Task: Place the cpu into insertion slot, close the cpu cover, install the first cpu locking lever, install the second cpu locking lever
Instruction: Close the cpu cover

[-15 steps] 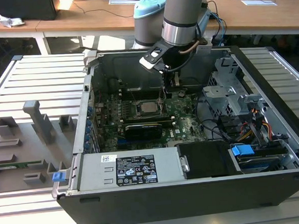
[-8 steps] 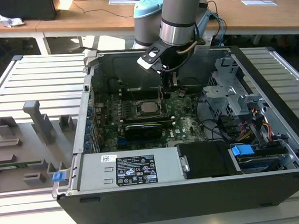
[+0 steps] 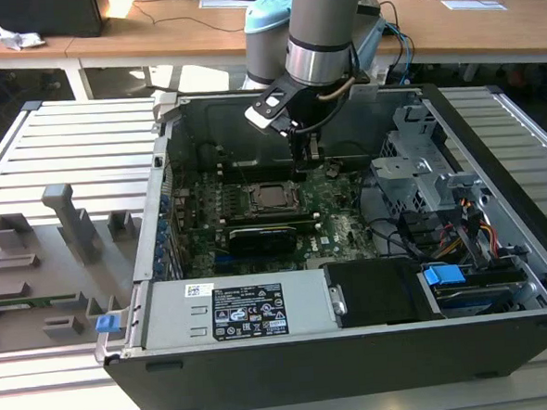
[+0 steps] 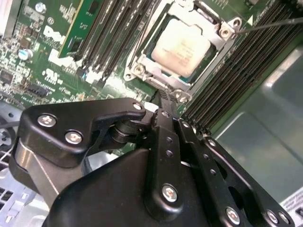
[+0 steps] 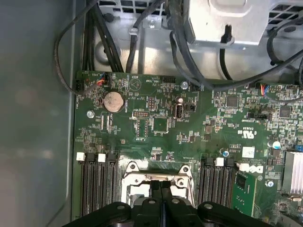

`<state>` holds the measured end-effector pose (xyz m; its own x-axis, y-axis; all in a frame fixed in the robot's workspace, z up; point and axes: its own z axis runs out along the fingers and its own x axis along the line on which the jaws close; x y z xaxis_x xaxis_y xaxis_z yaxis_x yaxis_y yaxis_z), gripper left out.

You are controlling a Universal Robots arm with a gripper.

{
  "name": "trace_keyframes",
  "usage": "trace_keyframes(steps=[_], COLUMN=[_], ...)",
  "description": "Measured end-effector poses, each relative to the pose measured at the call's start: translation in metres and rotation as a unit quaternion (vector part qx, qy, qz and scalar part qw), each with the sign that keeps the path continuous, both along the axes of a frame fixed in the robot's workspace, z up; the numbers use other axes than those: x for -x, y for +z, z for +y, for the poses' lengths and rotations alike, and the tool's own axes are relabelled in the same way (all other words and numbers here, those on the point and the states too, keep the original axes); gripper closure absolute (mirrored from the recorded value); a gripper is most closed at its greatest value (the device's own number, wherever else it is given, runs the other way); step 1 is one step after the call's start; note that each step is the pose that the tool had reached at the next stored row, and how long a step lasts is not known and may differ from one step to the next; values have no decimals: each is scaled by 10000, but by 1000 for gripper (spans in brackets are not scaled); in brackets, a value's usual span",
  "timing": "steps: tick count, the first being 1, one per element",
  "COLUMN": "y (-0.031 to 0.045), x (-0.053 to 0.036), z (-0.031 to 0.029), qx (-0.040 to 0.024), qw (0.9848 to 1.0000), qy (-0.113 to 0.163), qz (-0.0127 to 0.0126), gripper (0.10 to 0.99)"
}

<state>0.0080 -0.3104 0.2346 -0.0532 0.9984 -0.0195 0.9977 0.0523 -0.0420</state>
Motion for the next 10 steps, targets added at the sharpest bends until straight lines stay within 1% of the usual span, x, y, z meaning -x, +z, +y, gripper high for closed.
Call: trace_keyframes(steps=[1, 3, 5, 6, 8, 9, 10], y=[-29, -98, -119, -131, -148, -163, -173], x=[32, 139, 224, 295, 403, 494, 555], z=[0, 0, 0, 0, -1, -1, -1], qx=[0, 0, 0, 0, 1, 1, 0], qw=[10000, 10000, 10000, 10000, 10000, 10000, 10000], qy=[-1, -1, 0, 0, 0, 0, -1], qz=[0, 0, 0, 0, 1, 1, 0], gripper=[980, 980, 980, 980, 980, 980, 980])
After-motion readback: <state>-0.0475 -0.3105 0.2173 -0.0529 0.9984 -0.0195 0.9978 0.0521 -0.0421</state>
